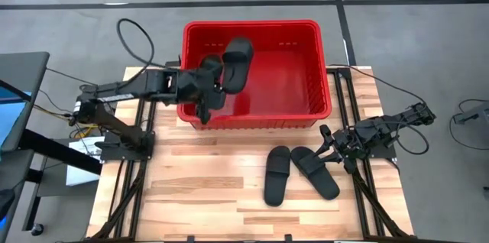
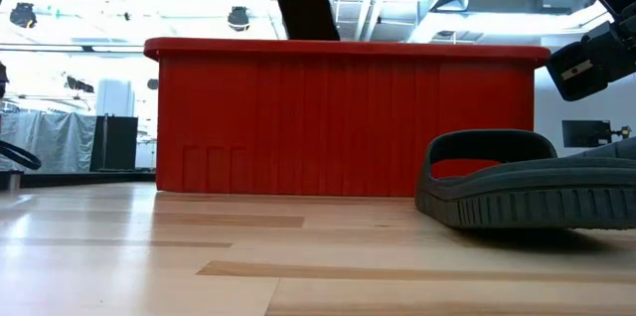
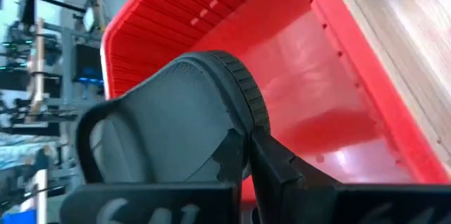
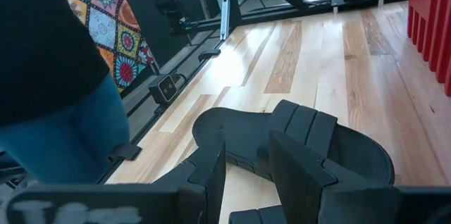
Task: Pick and place slides into bin
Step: Put the black slide into the red container
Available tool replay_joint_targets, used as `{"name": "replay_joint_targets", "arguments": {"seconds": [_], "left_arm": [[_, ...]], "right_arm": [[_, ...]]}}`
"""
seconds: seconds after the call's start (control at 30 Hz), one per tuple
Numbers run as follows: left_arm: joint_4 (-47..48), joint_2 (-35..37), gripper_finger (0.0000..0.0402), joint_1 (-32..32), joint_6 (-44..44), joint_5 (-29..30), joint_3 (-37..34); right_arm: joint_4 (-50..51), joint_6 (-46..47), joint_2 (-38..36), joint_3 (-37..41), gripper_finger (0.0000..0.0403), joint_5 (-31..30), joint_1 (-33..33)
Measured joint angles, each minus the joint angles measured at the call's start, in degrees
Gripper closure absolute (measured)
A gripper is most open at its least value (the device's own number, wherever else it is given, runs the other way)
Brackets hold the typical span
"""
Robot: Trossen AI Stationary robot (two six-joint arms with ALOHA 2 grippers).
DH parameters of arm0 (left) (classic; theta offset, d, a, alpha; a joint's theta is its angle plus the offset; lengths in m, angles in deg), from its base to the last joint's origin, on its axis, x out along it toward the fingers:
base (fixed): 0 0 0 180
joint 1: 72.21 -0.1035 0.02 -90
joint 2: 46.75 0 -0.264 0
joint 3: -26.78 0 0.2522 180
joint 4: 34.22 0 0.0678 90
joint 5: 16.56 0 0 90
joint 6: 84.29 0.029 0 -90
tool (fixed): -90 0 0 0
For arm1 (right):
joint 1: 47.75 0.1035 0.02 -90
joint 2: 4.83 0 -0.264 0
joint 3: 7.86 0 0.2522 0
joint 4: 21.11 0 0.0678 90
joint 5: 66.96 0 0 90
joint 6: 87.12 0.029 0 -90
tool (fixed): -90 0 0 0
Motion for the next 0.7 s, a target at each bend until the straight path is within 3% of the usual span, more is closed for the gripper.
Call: {"name": "replay_joint_targets", "arguments": {"seconds": [0.5, 0.7], "left_arm": [[-2.49, -1.58, 0.0401, -12.81, 4.94, -9.98, -0.28], [-4.7, -2.98, 0.0401, -15.78, 6.62, -10.82, -0.22]], "right_arm": [[0.0, -0.01, 0.0, 0.01, 0.0301, 0.0, 0.0], [0.0, 0.0, 0.0, 0.01, 0.0301, 0.0, 0.0]]}}
